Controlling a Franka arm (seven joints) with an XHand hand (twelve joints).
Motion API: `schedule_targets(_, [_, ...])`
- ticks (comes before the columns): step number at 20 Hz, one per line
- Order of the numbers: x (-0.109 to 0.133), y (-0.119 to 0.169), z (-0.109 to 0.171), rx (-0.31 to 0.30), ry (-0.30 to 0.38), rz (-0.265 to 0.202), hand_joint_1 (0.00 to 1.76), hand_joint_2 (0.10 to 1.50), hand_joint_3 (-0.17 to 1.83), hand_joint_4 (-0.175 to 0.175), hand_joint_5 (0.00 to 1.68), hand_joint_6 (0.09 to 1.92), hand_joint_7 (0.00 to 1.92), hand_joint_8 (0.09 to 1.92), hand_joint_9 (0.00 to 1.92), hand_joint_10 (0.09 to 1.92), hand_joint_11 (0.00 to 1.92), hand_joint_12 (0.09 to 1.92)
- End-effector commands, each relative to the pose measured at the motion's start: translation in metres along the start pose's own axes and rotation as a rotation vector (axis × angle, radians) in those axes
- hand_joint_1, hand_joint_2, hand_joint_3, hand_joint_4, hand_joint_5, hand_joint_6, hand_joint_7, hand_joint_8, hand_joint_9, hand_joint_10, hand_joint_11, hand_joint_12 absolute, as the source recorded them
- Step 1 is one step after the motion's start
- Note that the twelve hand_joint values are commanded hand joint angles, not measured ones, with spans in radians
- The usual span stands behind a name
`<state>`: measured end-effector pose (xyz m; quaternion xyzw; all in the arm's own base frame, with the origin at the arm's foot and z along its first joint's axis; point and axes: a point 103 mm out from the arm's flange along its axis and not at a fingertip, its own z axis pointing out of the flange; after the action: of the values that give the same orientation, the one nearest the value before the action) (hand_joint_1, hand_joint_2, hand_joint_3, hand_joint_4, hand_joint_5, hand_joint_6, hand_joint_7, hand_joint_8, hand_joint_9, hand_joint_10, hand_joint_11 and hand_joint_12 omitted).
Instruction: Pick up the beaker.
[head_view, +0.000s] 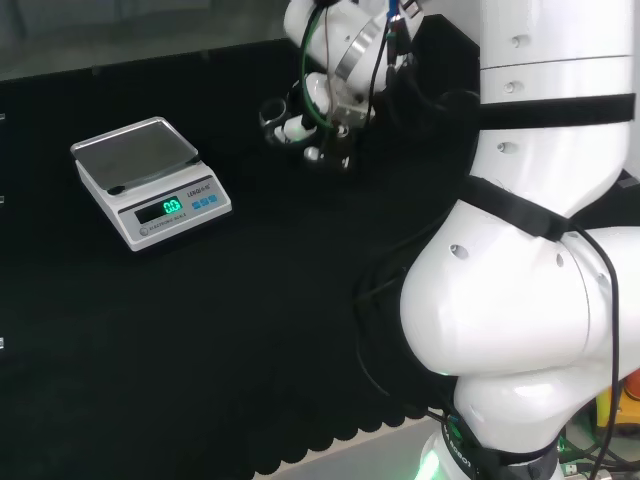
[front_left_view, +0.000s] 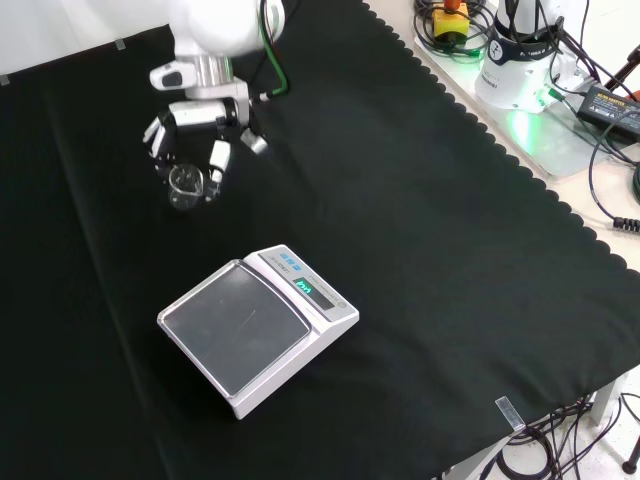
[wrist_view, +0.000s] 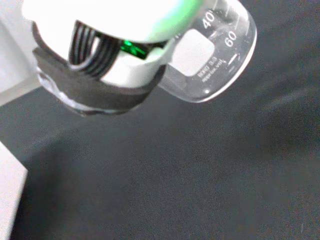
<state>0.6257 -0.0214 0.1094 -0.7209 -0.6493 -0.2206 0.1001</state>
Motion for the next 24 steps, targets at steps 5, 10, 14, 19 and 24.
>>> schedule_targets(5, [0.017,-0.043,-0.154,0.046,0.208,0.104,1.18,0.51,0.93,-0.017,1.30,0.76,1.57,0.65,1.50,0.57,0.77,1.28])
schedule_targets(10, [0.033,-0.068,-0.180,0.080,0.308,0.179,1.18,0.50,0.93,-0.014,1.30,0.76,1.58,0.65,1.50,0.57,0.77,1.28])
schedule_targets(14, [0.050,-0.092,-0.189,0.084,0.378,0.212,1.18,0.50,0.94,-0.013,1.31,0.76,1.58,0.65,1.51,0.57,0.77,1.28])
schedule_targets(19, [0.079,-0.127,-0.195,0.067,0.410,0.213,1.18,0.50,0.94,-0.011,1.31,0.76,1.59,0.65,1.51,0.57,0.77,1.28])
schedule_targets(24, [0.105,-0.150,-0.196,0.052,0.431,0.213,1.18,0.50,0.94,-0.009,1.31,0.76,1.59,0.64,1.51,0.57,0.77,1.28])
